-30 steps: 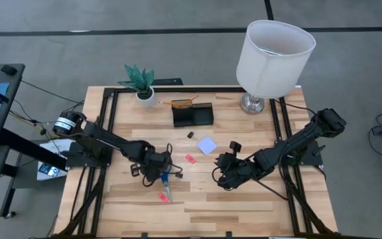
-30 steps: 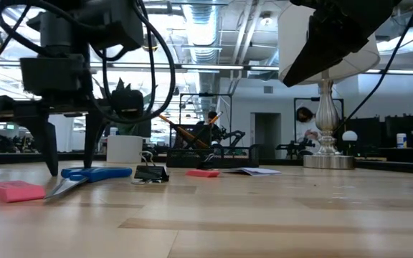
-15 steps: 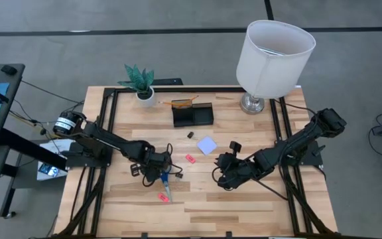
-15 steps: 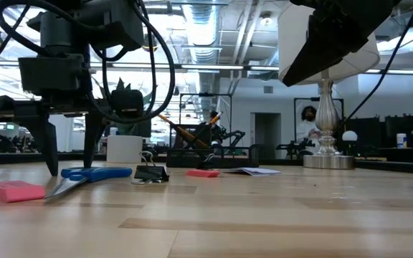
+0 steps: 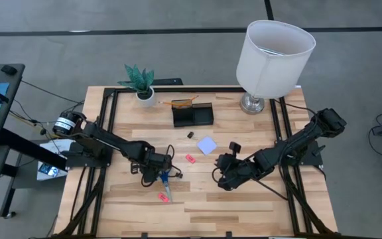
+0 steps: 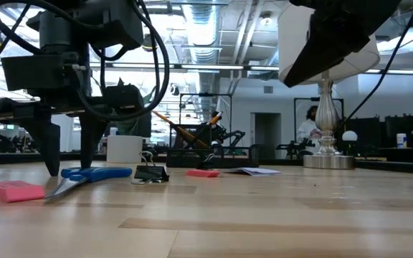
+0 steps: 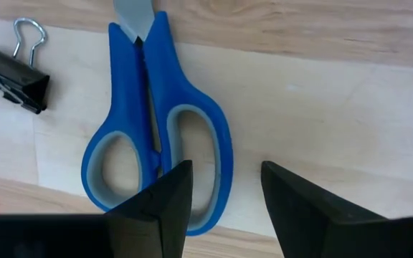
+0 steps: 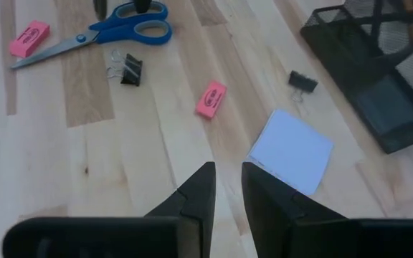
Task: Pick and place office supplies into organizer
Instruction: Put the blue scissors into the black desk organizer
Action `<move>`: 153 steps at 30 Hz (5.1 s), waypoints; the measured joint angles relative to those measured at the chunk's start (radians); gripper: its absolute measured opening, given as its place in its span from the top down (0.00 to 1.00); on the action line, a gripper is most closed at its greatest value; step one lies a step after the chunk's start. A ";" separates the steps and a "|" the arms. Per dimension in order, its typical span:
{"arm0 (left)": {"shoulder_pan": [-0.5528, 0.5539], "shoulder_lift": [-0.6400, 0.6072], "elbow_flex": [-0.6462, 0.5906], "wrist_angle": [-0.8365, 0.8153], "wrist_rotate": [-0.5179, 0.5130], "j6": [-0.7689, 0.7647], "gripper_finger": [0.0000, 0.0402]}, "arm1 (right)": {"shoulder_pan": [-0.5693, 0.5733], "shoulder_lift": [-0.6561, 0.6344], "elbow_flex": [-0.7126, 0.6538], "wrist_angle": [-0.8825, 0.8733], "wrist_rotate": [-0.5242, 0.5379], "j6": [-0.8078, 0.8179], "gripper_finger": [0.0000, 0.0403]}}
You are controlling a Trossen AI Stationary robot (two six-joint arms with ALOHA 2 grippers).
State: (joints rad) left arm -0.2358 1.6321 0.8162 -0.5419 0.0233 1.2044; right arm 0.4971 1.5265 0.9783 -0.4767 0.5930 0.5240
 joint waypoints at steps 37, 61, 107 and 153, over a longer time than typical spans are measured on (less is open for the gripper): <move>0.012 0.037 0.006 -0.020 0.042 -0.042 0.60 | 0.000 0.000 0.000 0.000 -0.020 0.000 0.84; 0.022 0.043 0.009 -0.023 0.053 -0.062 0.67 | 0.000 0.000 0.000 0.000 -0.020 -0.002 0.84; -0.087 -0.023 0.001 -0.082 -0.118 -0.289 0.93 | 0.000 0.000 0.000 0.003 -0.020 -0.001 0.84; -0.220 -0.134 0.034 -0.096 -0.813 -0.288 0.93 | 0.000 0.000 0.000 -0.001 -0.020 -0.002 0.84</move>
State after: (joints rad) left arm -0.4557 1.4979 0.8506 -0.6374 -0.7897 0.9169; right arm 0.4969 1.5265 0.9779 -0.4778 0.5732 0.5224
